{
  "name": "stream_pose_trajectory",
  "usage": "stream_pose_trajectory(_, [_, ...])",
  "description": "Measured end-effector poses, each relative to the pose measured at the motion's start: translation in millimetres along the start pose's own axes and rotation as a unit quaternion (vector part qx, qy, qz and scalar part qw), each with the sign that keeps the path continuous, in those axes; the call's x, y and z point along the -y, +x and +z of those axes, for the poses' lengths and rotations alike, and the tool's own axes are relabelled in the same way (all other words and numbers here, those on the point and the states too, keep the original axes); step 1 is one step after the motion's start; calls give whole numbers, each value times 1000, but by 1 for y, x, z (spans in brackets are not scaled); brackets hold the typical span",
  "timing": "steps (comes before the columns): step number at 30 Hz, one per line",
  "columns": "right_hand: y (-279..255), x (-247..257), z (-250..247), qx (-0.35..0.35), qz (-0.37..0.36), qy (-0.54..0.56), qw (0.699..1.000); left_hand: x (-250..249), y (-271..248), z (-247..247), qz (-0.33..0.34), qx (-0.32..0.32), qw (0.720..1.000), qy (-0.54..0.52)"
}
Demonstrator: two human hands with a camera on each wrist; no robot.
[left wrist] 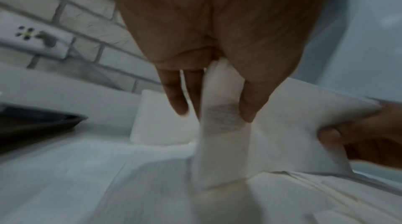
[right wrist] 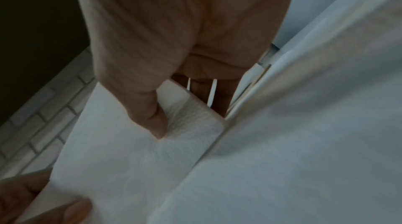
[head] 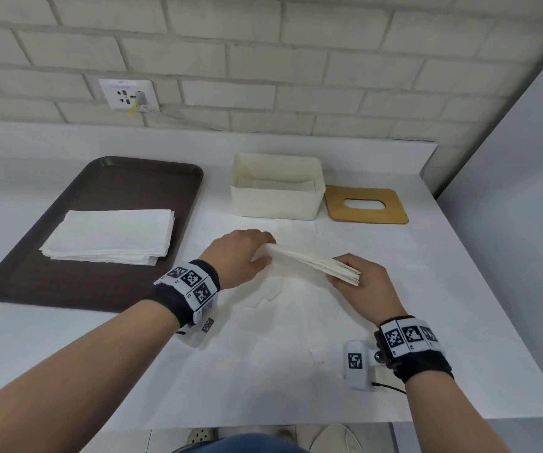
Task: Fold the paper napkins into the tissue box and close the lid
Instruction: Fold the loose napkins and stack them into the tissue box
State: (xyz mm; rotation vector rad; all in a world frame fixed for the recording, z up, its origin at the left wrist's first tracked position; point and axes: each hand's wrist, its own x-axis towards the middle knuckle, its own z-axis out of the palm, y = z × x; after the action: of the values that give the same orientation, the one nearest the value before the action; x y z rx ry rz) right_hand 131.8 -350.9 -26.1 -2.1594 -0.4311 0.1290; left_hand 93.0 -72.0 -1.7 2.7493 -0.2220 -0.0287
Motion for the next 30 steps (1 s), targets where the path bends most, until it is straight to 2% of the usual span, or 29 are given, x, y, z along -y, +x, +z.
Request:
stream_pose_trajectory(2, [2, 14, -10, 1, -45, -35, 998, -8, 4, -6, 48, -61, 996, 52])
stream_pose_trajectory(4, [6, 35, -23, 19, -95, -95, 991, -25, 8, -14, 93, -83, 988, 90])
stream_pose_trajectory(6, [9, 55, -34, 26, -122, -143, 982, -41, 15, -19, 114, -58, 990, 57])
stream_pose_trajectory(8, [10, 67, -43, 5, -137, -144, 980, -53, 20, -21, 118, -27, 992, -21])
stream_pose_trajectory(10, [7, 70, -49, -50, -145, -86, 984, -57, 22, -16, 127, -53, 982, -132])
stream_pose_trajectory(12, [3, 66, -47, -92, -107, 42, 989, -61, 21, -8, 96, -85, 959, -252])
stream_pose_trajectory(15, [2, 59, -28, -87, -26, 261, 961, -78, 20, 9, 22, -95, 897, -430])
stream_pose_trajectory(18, [-3, 57, -8, -119, 4, 283, 952, -93, 23, 28, 7, -132, 855, -502])
stream_pose_trajectory(20, [-8, 53, 3, -140, 11, 282, 949, -96, 26, 39, -7, -140, 838, -527])
stream_pose_trajectory(23, [-17, 37, 17, -147, 29, 278, 949, -96, 24, 56, -28, -128, 847, -515])
stream_pose_trajectory(26, [-22, 21, 27, -115, 51, 264, 956, -94, 19, 69, -49, -114, 859, -497])
stream_pose_trajectory(30, [-14, 20, 24, -93, 42, 226, 969, -90, 14, 53, -51, -96, 872, -478])
